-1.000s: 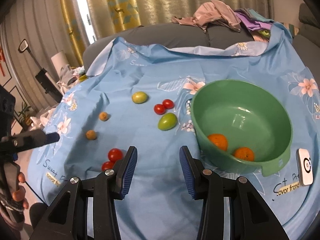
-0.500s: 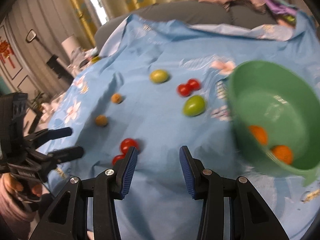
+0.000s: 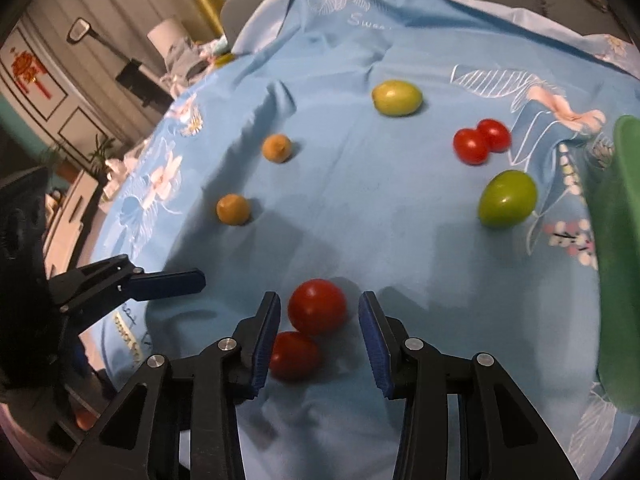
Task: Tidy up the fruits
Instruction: 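Grasp a red cherry tomato with each tool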
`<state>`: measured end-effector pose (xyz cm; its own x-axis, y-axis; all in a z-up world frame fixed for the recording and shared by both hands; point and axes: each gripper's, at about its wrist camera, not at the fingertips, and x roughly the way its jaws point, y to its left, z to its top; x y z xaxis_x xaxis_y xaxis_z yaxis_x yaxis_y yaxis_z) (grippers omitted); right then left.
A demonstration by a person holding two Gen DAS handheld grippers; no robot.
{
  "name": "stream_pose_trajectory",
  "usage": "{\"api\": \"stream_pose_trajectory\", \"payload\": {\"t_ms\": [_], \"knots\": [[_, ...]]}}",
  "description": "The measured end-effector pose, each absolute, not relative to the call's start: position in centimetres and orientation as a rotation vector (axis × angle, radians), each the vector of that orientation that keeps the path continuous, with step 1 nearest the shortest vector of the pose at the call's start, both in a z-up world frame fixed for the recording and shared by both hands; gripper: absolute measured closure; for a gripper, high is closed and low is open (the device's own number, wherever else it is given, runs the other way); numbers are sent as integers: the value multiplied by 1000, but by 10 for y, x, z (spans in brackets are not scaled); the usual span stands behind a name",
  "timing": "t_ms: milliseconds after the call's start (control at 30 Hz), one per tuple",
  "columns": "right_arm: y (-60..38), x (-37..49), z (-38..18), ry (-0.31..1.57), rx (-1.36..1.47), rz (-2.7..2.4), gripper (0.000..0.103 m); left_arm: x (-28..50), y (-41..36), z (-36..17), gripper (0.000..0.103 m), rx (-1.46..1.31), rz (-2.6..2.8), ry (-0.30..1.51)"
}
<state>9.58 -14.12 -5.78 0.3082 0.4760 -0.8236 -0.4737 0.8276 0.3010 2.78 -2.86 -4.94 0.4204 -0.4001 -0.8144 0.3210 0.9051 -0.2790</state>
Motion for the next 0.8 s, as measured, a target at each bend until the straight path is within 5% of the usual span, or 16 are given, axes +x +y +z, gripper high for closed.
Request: {"api": "stream_pose_trajectory", "payload": {"t_ms": [367,500,733,800], "knots": [[-189,96,-48,1024,117,573,71,41,-59,-53,34,-71,-502,1063],[-198,94,-46,1012,139,569,71,53,-58,-63,57,-83,-463,1106],[-203,93,-42,987,168,578,71,77,-48,-63,58,-117,-416,1094],[-204,93,-42,984,176,582,71,79,-50,-63,68,-105,-416,1096]]}}
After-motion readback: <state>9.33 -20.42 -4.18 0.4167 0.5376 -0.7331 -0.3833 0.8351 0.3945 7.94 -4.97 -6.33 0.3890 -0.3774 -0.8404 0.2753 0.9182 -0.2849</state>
